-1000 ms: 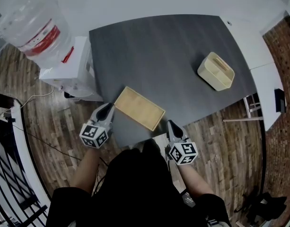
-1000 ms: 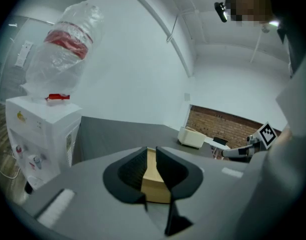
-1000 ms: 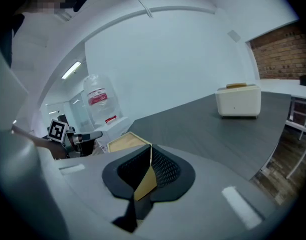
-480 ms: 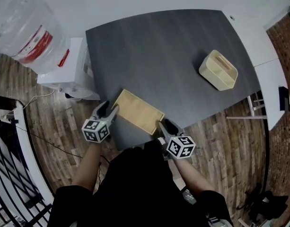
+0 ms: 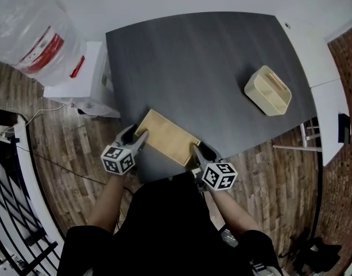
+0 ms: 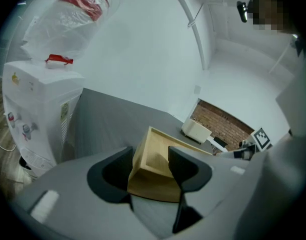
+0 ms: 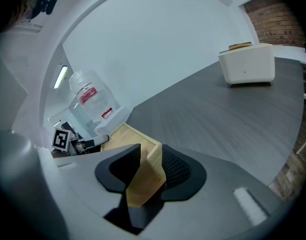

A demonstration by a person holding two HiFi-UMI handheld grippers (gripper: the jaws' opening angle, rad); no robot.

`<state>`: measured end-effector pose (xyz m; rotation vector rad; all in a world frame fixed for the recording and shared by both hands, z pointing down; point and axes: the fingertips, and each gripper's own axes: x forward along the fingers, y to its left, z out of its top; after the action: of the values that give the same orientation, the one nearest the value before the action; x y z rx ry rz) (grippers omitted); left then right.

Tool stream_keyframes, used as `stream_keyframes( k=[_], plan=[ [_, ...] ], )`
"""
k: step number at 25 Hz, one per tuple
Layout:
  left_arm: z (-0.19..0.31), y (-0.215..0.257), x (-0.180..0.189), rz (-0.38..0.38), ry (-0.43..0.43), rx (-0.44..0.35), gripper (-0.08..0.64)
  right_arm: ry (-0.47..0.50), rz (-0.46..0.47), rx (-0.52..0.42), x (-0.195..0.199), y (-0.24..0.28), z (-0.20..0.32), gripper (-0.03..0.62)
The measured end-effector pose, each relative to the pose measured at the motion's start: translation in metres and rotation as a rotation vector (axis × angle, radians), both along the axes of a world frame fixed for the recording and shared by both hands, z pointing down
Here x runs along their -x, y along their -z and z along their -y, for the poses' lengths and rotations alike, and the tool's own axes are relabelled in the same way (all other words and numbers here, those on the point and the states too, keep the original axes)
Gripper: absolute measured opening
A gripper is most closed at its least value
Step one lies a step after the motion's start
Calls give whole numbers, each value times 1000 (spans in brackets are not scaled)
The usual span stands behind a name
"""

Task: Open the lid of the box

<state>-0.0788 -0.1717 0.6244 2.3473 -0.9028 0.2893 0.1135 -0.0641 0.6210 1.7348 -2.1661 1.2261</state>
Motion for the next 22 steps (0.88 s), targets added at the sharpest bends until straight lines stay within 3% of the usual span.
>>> stream_keyframes(
  k=[10,22],
  plan=[
    [-20,1,1,-42,45,27,206,3,1,4,-12,1,27,138],
    [-51,-2,5,-70,201,74,198,55,-18,1,-17,1,59,138]
  ],
)
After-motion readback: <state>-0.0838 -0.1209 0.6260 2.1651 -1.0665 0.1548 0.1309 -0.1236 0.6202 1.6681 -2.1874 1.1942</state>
